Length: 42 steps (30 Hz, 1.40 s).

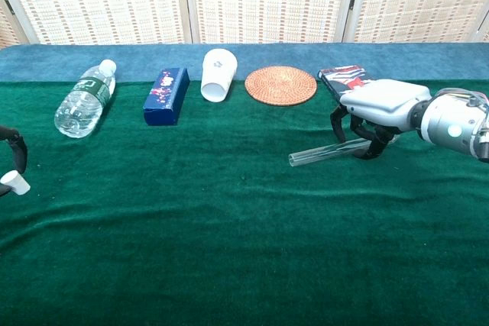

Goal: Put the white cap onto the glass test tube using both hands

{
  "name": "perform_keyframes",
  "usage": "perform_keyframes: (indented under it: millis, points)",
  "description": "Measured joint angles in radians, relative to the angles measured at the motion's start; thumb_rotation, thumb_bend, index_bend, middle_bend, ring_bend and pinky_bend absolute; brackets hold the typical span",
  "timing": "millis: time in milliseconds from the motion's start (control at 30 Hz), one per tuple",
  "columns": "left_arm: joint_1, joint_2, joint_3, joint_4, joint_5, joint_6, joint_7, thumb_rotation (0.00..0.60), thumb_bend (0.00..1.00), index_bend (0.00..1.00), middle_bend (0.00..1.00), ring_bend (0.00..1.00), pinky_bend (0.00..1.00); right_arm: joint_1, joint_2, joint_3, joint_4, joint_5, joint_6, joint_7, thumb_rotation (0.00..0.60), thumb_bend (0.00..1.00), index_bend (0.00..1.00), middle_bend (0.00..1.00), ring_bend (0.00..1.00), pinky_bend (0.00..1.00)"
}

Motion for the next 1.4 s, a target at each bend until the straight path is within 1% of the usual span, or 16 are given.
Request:
perform_keyframes:
  millis: [433,533,733,867,1133,1300,1400]
  points:
    - [0.006,-0.001,-0.001,0.01,0.0,0.005,-0.011,0.6,0.46,0.58,1.0,0.92,0.85,0.02,-0.021,-0.011,0.021,0.044,0.001,-0.04,0.6,0.38,0.58,0.86,1.0,1.0]
    - [0.007,0.0,-0.002,0.01,0.0,0.008,-0.014,0.6,0.46,0.58,1.0,0.92,0.85,0.02,-0.02,-0.011,0.015,0.044,0.006,-0.032,0.6,0.42,0.63,0.87,1.0,1.0]
    - [0.005,0.008,-0.014,0.012,0.002,0.02,-0.055,0.6,0.46,0.58,1.0,0.92,0.85,0.008,0.004,-0.006,-0.026,0.022,0.041,0.02,0.6,0.52,0.76,0.91,1.0,1.0]
    - [-0.003,0.026,-0.032,0.006,-0.001,0.026,-0.105,0.6,0.46,0.58,1.0,0.92,0.85,-0.014,0.034,-0.001,-0.084,-0.009,0.082,0.087,0.6,0.54,0.81,0.93,1.0,1.0]
    - [-0.035,0.073,-0.07,-0.048,0.015,0.039,-0.249,0.6,0.47,0.58,1.0,0.92,0.85,-0.085,0.096,-0.001,-0.227,-0.115,0.198,0.303,0.6,0.59,0.86,0.96,1.0,1.0]
    - [-0.053,0.067,-0.093,-0.078,0.061,0.088,-0.266,0.6,0.47,0.58,1.0,0.92,0.85,-0.129,0.1,-0.003,-0.298,-0.173,0.278,0.427,0.6,0.62,0.89,0.99,1.0,1.0]
    - [-0.062,0.044,-0.106,-0.085,0.091,0.121,-0.253,0.6,0.47,0.58,1.0,0.92,0.85,-0.144,0.084,0.0,-0.327,-0.18,0.293,0.481,0.6,0.63,0.9,0.99,1.0,1.0]
